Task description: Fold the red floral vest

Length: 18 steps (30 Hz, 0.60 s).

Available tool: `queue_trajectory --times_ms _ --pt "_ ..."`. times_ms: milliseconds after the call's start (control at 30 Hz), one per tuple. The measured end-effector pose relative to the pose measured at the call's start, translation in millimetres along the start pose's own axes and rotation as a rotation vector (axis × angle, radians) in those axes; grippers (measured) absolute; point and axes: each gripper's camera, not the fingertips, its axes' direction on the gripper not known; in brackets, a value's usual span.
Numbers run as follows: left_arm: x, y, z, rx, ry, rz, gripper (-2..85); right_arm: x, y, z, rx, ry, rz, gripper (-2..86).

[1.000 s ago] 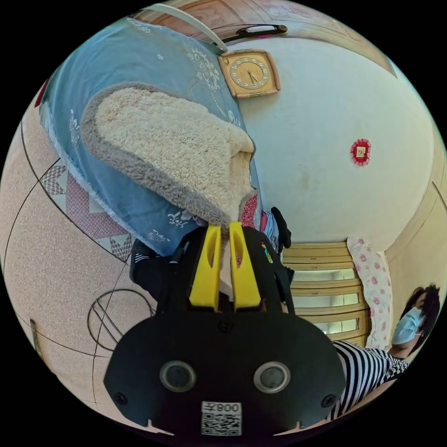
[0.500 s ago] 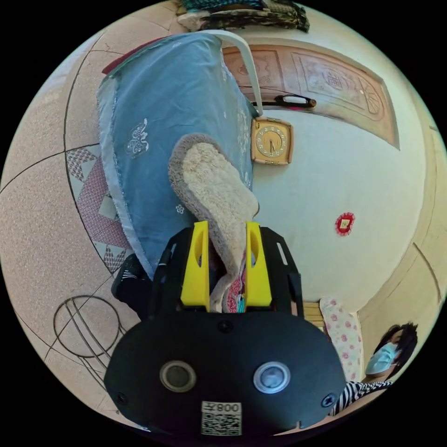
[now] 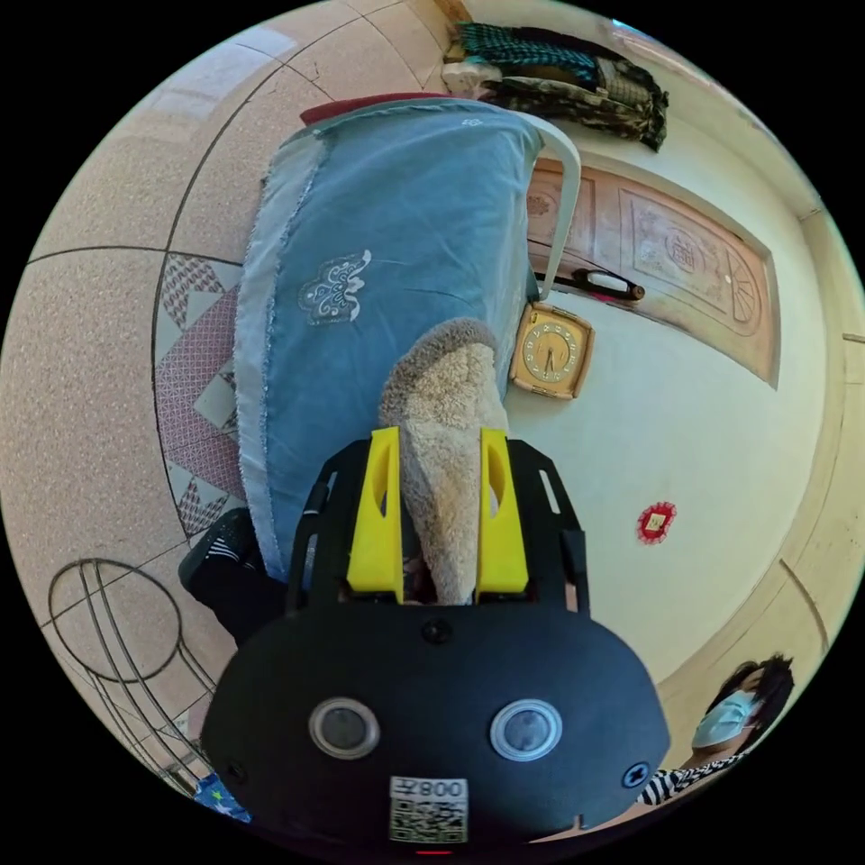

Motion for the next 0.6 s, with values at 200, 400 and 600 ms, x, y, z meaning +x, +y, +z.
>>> queue_trajectory --times_ms 200,400,600 --pt "25 -27 17 -0.061 -0.094 0.116 12.1 -77 -134 130 -0.182 0.095 -0.188 9.3" --pt "32 -35 26 -0.055 -0.144 0.164 10.7 -117 -223 254 -0.347 0.241 -0.242 10.3" --pt "50 -23 37 -0.051 -0.131 0.308 2.5 -102 -268 330 -0.454 0.345 -0.165 10.2"
